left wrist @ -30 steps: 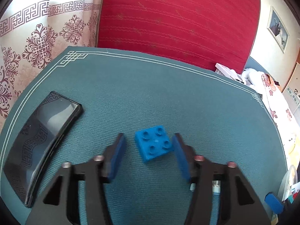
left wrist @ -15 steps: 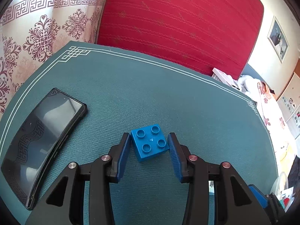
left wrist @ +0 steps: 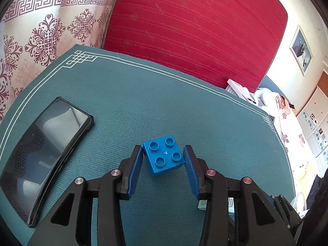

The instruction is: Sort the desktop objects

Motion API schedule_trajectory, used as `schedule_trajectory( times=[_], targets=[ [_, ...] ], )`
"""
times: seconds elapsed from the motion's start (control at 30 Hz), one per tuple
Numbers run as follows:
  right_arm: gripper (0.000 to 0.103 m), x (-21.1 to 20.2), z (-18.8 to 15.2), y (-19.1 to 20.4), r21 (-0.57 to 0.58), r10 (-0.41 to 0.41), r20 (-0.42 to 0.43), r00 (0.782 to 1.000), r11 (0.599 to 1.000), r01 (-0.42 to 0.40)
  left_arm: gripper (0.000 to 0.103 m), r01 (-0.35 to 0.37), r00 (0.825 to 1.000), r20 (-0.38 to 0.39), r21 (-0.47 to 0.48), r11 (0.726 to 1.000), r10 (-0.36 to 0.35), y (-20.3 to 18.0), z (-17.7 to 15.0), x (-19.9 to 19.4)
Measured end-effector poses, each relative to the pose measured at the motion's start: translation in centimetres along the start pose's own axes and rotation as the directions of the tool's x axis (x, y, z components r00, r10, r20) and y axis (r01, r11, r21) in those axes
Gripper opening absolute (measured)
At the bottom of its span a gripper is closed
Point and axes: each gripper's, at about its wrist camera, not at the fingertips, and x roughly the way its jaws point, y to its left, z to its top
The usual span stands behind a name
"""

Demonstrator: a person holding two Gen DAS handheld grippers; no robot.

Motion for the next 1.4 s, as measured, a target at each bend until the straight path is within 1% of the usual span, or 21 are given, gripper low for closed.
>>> schedule_trajectory(
  times=[0.07,0.17,0.2,0.3,0.37,0.4,0.43,0.47,0.63,0.77,0.93,1.03,1.07,1.1,1.2,1.4],
  targets=[
    [0.084,0.2,-0.2,0.0,-0.006,0.016,-0.017,1.000,1.000,-0.016,0.044,0.000,1.000,-0.008,-0.003,1.000,0.000,0.1,0.0,0.2],
    [0.082,0.6,-0.6,0.0,-0.002,0.060,-0.059,0.996,0.998,-0.061,0.044,0.001,1.000,-0.014,-0.008,1.000,-0.001,0.1,-0.1,0.3],
    [0.080,0.6,-0.8,0.0,-0.002,0.077,-0.071,0.995,0.997,-0.077,0.044,0.000,1.000,-0.014,-0.008,1.000,0.000,0.1,-0.1,0.4],
    [0.073,0.3,-1.1,0.5,-0.026,0.091,-0.082,0.992,0.995,-0.094,0.044,0.001,1.000,-0.014,-0.012,1.000,-0.001,0.2,-0.1,0.4],
    [0.063,0.3,-1.1,0.9,-0.039,0.100,-0.091,0.991,0.994,-0.104,0.044,0.000,1.000,-0.016,-0.014,1.000,-0.001,0.2,-0.1,0.4],
    [0.060,0.3,-1.1,1.0,-0.049,0.094,-0.093,0.991,0.994,-0.099,0.044,0.000,1.000,-0.018,-0.013,1.000,0.000,0.1,-0.1,0.5],
    [0.055,0.4,-1.1,1.1,-0.056,0.087,-0.095,0.992,0.994,-0.093,0.044,0.001,1.000,-0.020,-0.013,1.000,-0.001,0.1,-0.1,0.5],
    [0.052,0.4,-1.1,1.2,-0.063,0.079,-0.095,0.992,0.994,-0.085,0.044,0.002,1.000,-0.022,-0.011,1.000,-0.002,0.1,-0.1,0.6],
    [0.052,0.8,-0.8,1.1,-0.076,0.039,-0.072,0.997,0.996,-0.045,0.044,0.009,1.000,-0.025,-0.002,1.000,-0.009,-0.1,-0.1,0.7],
    [0.052,1.4,-0.3,0.8,-0.067,0.044,-0.072,0.996,0.997,-0.049,0.044,0.013,1.000,-0.025,-0.006,1.000,-0.014,0.0,-0.1,0.7],
    [0.052,1.5,-0.2,0.6,-0.083,0.042,-0.077,0.996,0.995,-0.048,0.044,0.021,0.999,-0.026,-0.007,1.000,-0.021,0.0,0.0,0.7],
    [0.033,1.5,-0.3,0.4,-0.075,0.030,-0.076,0.997,0.997,-0.036,0.044,0.025,0.999,-0.027,-0.003,1.000,-0.026,-0.2,-0.1,0.7],
    [0.029,1.4,-0.2,0.2,-0.063,0.031,-0.076,0.997,0.997,-0.035,0.044,0.027,0.999,-0.027,-0.002,1.000,-0.027,-0.3,-0.1,0.6],
    [0.027,1.3,-0.3,0.0,-0.051,0.030,-0.076,0.997,0.998,-0.034,0.044,0.028,0.999,-0.027,-0.001,1.000,-0.029,-0.4,-0.2,0.6],
    [0.027,0.7,-0.8,-0.8,-0.011,0.034,-0.078,0.996,0.999,-0.035,0.044,0.037,0.999,-0.024,0.003,0.999,-0.037,-0.7,-0.1,0.4],
    [0.027,-0.8,-1.7,-1.8,0.046,0.007,-0.078,0.997,0.999,-0.003,0.044,0.062,0.998,-0.017,0.041,0.997,-0.061,-2.0,-0.3,0.0]
  ],
)
